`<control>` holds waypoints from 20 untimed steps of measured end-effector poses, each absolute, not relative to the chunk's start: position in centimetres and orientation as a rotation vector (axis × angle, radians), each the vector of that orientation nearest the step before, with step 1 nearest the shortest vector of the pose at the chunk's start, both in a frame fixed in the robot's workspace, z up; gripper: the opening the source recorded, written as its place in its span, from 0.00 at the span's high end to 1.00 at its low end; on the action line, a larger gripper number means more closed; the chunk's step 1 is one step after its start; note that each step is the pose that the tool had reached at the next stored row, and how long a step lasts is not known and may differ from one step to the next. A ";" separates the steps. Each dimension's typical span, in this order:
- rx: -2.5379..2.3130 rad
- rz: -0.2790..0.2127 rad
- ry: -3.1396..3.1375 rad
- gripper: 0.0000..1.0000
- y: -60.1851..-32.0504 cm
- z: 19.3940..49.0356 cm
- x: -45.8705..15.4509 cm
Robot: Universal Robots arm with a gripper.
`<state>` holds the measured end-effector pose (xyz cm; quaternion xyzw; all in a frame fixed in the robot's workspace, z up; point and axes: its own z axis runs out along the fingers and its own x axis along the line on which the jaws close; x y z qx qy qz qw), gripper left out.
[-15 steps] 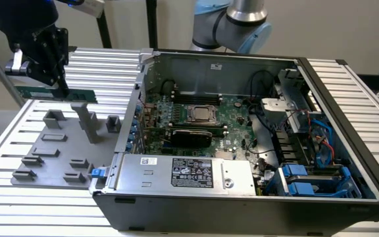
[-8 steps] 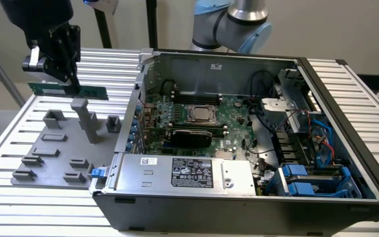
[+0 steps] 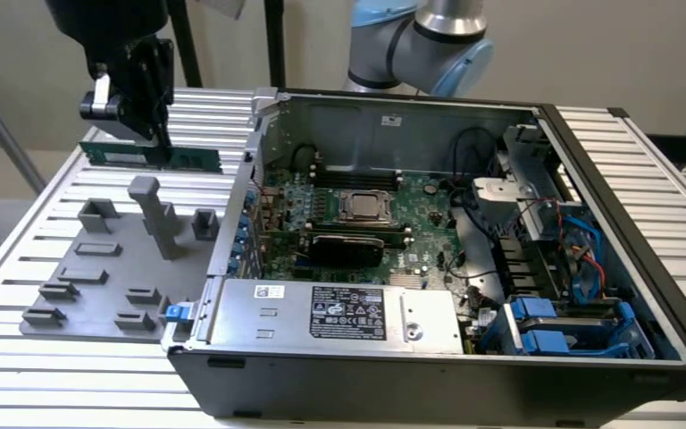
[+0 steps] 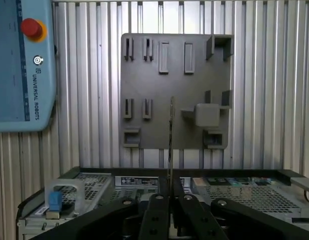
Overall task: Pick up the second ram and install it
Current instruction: 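Pick up the second ram and move it above second insertion slot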
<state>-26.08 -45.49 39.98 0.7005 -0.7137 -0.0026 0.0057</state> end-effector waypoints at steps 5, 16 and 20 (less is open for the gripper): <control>2.193 -0.009 -2.234 0.86 -45.1 40.2 -24.7; 2.195 -0.015 -2.237 0.86 -44.4 40.5 -21.0; 2.196 -0.017 -2.238 0.86 -44.1 40.5 -19.5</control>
